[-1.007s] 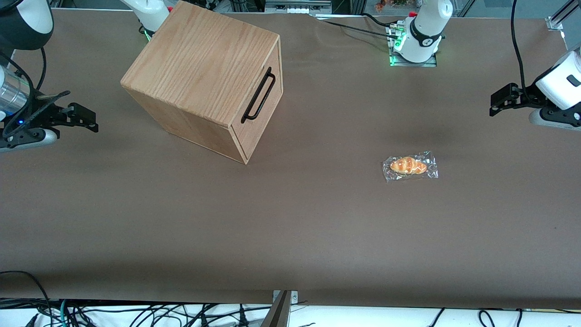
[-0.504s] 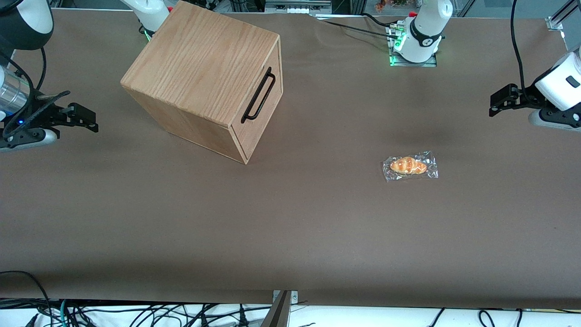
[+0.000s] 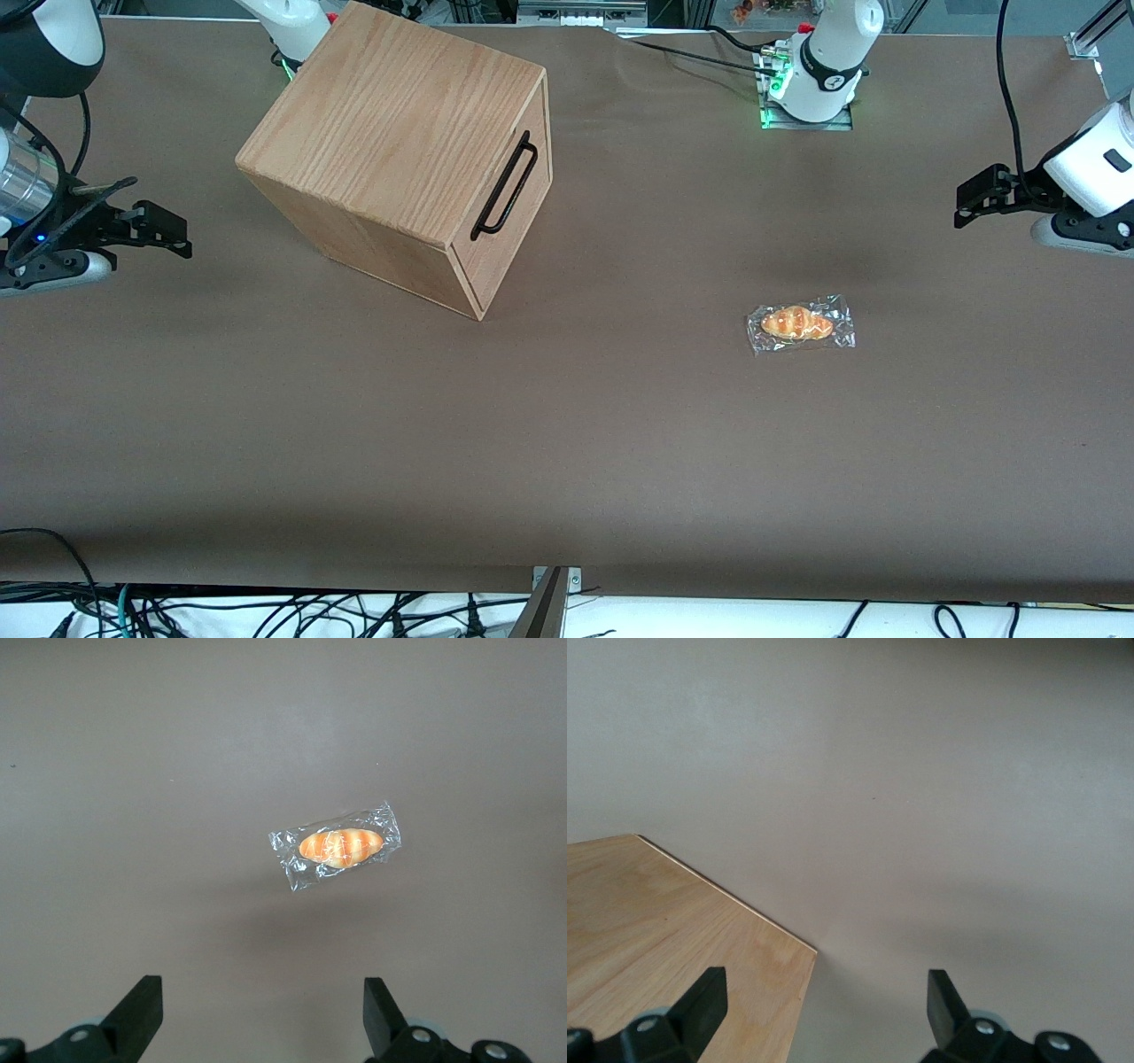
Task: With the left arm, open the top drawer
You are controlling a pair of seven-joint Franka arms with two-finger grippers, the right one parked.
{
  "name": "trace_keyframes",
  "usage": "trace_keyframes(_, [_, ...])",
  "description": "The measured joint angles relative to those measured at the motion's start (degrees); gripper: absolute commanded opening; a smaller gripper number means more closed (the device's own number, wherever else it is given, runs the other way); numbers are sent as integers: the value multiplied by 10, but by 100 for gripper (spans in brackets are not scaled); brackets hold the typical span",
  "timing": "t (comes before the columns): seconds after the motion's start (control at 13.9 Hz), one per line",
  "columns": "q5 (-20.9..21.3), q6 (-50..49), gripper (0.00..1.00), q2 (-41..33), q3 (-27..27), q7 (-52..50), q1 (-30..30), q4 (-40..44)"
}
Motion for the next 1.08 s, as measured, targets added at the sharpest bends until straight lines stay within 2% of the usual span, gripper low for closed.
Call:
trace_keyframes(0.94, [0,0,100,7,-1,-3,-4,0])
trace_keyframes(1.08, [-13,-1,100,20,-5,-14,-6,0])
